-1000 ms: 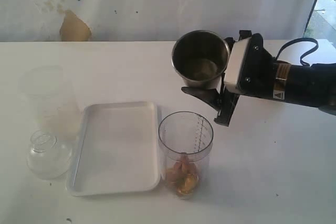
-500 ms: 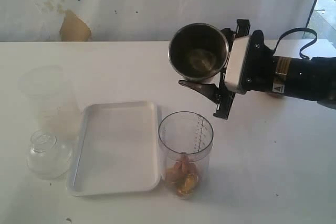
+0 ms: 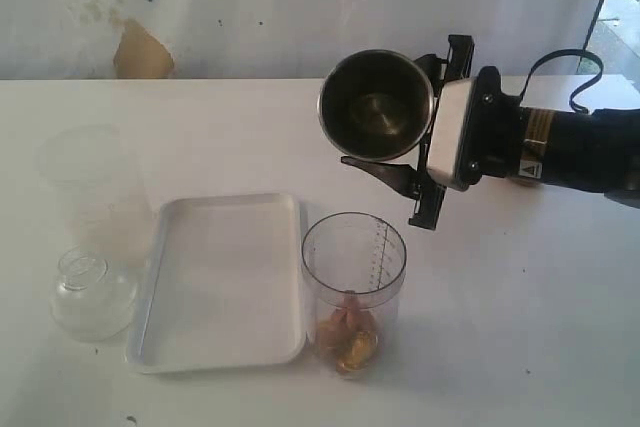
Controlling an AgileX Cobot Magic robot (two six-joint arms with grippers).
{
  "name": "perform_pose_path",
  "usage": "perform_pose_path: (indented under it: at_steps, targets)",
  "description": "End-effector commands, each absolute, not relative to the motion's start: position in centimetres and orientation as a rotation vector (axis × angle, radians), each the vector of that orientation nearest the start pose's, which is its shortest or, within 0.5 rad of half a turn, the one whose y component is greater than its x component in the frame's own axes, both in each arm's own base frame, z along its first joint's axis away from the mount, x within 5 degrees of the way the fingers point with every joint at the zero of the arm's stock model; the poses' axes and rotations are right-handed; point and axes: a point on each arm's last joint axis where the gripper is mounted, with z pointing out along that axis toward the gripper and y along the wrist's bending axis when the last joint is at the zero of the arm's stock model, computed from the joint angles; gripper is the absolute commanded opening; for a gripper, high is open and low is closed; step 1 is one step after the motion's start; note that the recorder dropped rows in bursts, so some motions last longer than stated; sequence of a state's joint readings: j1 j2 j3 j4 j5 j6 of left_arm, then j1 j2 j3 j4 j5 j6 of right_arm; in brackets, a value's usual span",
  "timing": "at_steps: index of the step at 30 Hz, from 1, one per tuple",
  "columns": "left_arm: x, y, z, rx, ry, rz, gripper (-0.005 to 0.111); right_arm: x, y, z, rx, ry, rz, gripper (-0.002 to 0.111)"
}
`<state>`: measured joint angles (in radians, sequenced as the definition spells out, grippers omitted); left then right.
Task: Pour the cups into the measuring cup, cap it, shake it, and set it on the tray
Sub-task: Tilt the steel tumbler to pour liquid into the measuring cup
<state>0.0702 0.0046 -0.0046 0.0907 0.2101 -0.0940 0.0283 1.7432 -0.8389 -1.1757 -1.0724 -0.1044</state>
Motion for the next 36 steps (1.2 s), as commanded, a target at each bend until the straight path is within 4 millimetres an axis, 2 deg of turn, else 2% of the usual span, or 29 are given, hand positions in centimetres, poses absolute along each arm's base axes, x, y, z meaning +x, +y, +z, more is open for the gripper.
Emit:
perform_pose_path:
  at_steps: [1, 6, 10, 18, 36]
  targets:
    - [5.6, 0.5, 19.5, -0.077, 1.684, 0.060, 0.001, 32.5, 8.1, 22.7, -1.262, 1.016, 0.153, 0.000]
    - [5.6, 0.5, 19.5, -0.077, 1.684, 0.060, 0.001, 32.3, 8.2, 22.9, -1.237, 1.015, 0.197, 0.000]
    - [5.6, 0.5, 19.5, -0.077, 1.684, 0.060, 0.001, 32.3, 8.2, 22.9, -1.283, 0.950, 0.122, 0.000]
    - [5.6, 0.5, 19.5, -0.077, 1.684, 0.060, 0.001, 32.5, 9.2, 22.0, -1.384, 0.977, 0.034, 0.000]
    - [5.6, 0.5, 19.5, -0.077, 1.684, 0.060, 0.001, 32.3, 9.5, 21.8, -1.485, 0.853, -0.068, 0.000]
